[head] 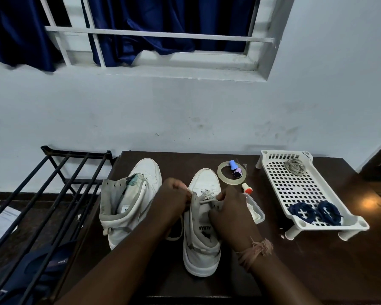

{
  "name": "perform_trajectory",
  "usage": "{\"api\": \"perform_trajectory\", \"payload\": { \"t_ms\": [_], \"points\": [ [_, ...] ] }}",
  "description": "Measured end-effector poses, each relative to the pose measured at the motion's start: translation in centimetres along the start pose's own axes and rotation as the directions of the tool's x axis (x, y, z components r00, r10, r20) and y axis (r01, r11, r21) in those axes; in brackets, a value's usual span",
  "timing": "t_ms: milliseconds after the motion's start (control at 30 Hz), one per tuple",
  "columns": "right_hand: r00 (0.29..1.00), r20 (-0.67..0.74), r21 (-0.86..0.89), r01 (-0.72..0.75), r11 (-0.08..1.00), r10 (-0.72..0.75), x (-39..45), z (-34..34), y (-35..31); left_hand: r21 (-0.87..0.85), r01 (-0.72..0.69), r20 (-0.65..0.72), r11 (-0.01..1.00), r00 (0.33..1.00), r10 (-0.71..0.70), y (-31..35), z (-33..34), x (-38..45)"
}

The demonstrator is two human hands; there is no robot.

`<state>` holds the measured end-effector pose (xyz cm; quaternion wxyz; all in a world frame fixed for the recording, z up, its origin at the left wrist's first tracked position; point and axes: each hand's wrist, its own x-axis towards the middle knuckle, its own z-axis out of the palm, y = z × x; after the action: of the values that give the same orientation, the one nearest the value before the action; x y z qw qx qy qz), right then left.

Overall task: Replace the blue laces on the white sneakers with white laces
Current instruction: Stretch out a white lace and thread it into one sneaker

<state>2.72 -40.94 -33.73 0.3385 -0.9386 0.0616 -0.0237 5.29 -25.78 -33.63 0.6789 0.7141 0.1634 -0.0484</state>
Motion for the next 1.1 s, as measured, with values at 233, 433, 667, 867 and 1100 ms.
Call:
{"api": "perform_trajectory", "payload": {
  "t_ms": [233,433,667,867,1100],
  "points": [
    [0.996,-0.033,0.109,-0.084,0.990,0.088,0.5,0.7,-0.4,-0.227,-0.017,-0.038,0.974,0.999,0.009,3.1,-3.5,0.5],
    [0.995,-0.005,0.124,-0.103,0.987,0.104,0.8,0.4,-0.2,0.587,0.016,0.207,0.810,0.964,-0.169,2.3,-3.8,-0.3],
    [0.995,0.014,0.106,-0.100,0.989,0.099,0.8,0.4,-0.2,-0.572,0.086,0.184,0.816,0.983,0.025,4.0,-4.1,0.8],
    [0.995,0.022,0.093,-0.098,0.991,0.096,0.8,0.4,-0.1,0.164,0.117,0.176,0.979,0.974,-0.146,1.7,-3.6,0.3],
    [0.996,-0.012,0.089,-0.088,0.992,0.089,1.1,0.7,0.0,0.263,0.001,0.234,0.965,0.970,-0.065,1.7,-2.5,0.1]
  ]
}}
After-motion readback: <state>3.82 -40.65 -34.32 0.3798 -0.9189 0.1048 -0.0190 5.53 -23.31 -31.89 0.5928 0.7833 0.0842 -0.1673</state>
